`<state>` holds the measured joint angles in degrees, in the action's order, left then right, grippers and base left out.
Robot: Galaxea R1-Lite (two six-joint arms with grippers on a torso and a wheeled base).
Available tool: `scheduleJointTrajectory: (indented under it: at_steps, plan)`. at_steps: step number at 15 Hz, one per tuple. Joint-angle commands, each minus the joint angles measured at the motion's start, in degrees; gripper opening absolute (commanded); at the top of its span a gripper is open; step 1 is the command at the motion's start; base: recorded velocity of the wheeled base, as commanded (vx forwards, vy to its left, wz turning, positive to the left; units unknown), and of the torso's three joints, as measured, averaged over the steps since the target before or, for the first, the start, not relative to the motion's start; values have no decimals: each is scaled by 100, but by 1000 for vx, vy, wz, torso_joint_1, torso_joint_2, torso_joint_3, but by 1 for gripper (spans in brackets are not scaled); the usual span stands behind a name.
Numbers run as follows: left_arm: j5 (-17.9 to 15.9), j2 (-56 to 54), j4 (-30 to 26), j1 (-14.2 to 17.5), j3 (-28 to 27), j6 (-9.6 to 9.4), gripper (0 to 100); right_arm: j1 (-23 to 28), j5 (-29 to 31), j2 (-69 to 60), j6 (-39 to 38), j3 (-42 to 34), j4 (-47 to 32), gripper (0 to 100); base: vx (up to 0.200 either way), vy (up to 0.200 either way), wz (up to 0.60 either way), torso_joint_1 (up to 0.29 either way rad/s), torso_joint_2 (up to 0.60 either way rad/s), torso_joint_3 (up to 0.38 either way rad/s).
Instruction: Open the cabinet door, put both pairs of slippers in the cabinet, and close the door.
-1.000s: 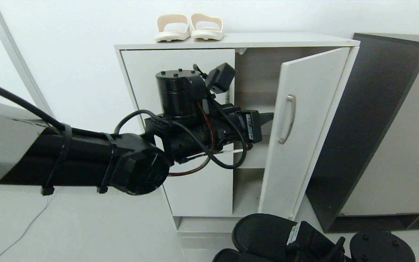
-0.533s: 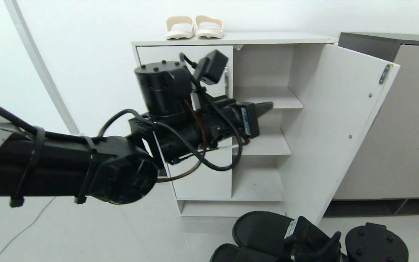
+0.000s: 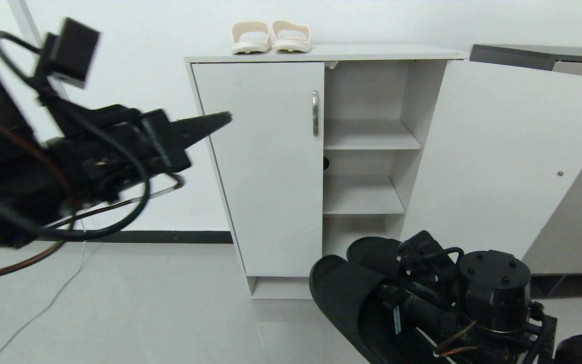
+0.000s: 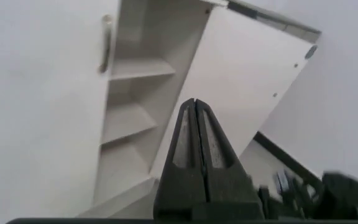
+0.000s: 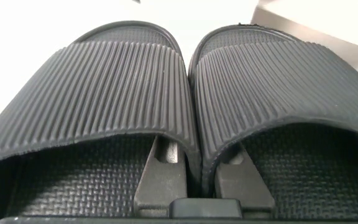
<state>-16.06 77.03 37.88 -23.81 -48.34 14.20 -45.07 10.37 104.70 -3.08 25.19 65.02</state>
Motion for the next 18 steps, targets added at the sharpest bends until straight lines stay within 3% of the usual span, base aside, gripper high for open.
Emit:
scheduleJointTrajectory:
  at_steps: [1, 5, 7, 10, 11, 12, 14, 17, 18]
  plan:
    - [665, -2957, -1740, 913, 1230, -497, 0, 24, 246, 147, 1, 224, -16, 0, 0, 0, 0, 0, 0, 0]
    - [2704, -5875, -4710, 1168, 1406, -998, 0, 24, 843, 173, -78, 558, -376, 0, 0, 0, 0, 0, 0, 0]
    - [2766, -6666, -5299, 1845, 2030, -998, 0, 16, 905, 252, -149, 593, -482, 0, 0, 0, 0, 0, 0, 0]
    - [2801, -7299, -5238, 2697, 3146, -1007, 0, 16, 923, 287, -175, 584, -482, 0, 0, 0, 0, 0, 0, 0]
    - [2871, -7299, -5044, 2688, 3489, -972, 0, 16, 923, 296, -175, 593, -482, 0, 0, 0, 0, 0, 0, 0]
    - [2880, -7317, -4491, 2662, 4016, -972, 0, 16, 923, 287, -175, 584, -482, 0, 0, 0, 0, 0, 0, 0]
    - [2651, -7431, -3621, 2530, 4834, -1113, 0, 7, 923, 296, -175, 584, -482, 0, 0, 0, 0, 0, 0, 0]
    - [2238, -7703, -3603, 2398, 4834, -1192, 0, -72, 923, 296, -175, 575, -473, 0, 0, 0, 0, 0, 0, 0]
    - [1913, -7703, -3638, 2398, 4834, -1315, 0, -107, 923, 296, -175, 566, -464, 0, 0, 0, 0, 0, 0, 0]
